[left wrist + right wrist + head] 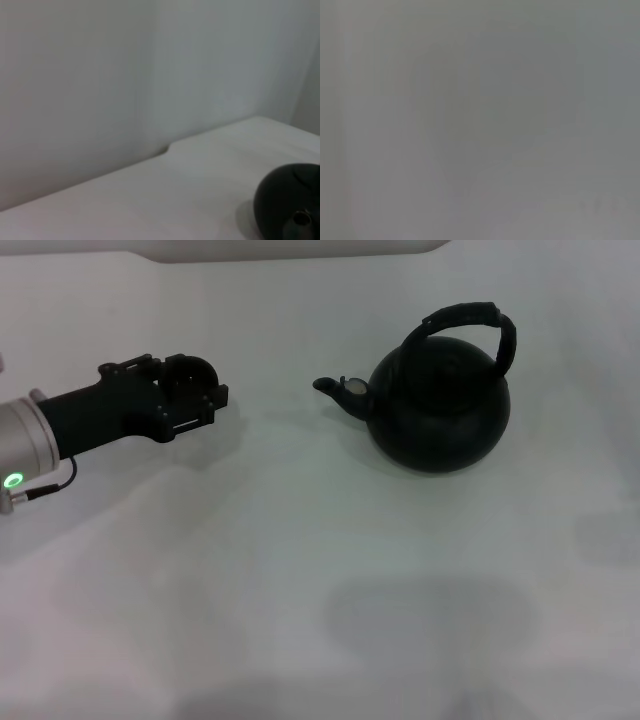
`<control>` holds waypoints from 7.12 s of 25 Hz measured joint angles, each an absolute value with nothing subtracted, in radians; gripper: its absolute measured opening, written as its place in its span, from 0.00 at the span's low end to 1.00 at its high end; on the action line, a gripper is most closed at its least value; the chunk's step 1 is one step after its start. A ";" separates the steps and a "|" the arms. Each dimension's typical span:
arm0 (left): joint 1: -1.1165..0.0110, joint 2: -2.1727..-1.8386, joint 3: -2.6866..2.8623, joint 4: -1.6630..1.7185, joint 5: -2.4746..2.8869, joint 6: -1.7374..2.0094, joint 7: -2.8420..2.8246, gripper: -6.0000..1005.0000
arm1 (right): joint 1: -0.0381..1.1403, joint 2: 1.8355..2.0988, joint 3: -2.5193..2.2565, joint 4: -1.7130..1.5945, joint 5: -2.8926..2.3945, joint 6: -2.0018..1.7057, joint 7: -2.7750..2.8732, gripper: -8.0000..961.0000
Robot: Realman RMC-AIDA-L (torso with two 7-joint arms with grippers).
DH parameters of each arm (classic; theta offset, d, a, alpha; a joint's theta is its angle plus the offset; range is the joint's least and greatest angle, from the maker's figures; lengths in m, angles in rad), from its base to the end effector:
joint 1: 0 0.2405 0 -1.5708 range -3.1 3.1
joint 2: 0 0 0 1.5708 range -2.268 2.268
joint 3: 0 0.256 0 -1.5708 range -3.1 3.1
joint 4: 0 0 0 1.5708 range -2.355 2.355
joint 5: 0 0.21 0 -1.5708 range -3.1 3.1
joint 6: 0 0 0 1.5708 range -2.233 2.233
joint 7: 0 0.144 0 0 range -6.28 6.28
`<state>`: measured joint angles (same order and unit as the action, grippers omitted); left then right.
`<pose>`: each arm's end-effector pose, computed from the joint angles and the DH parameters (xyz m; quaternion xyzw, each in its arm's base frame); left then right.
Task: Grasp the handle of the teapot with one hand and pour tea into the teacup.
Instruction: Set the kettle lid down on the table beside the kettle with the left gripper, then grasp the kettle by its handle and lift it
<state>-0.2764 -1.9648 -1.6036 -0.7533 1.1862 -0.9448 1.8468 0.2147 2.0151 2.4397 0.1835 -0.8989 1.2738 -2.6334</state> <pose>-0.2899 0.3283 -0.0215 -0.9037 -0.2503 -0.2147 0.2731 0.4078 0.2593 0.0576 -0.6814 0.2687 0.2810 0.6201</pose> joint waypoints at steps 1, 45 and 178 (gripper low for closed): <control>-0.301 -1.964 -1.625 -0.724 1.215 -0.966 1.844 0.70 | 0.215 2.016 2.438 0.183 -0.899 1.276 -2.633 0.75; -0.507 -2.037 -1.716 -0.590 1.601 -0.974 1.651 0.70 | 0.199 2.014 2.431 0.182 -0.899 1.299 -2.637 0.75; -0.120 -2.076 -1.908 -0.838 1.185 -1.202 2.165 0.83 | 0.121 1.999 2.422 0.247 -1.011 1.358 -2.626 0.76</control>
<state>-0.1204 -2.0760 -1.9084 -0.8380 1.1849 -1.2023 2.1653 0.1206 1.9994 2.4219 0.2472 -1.0105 1.3578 -2.6260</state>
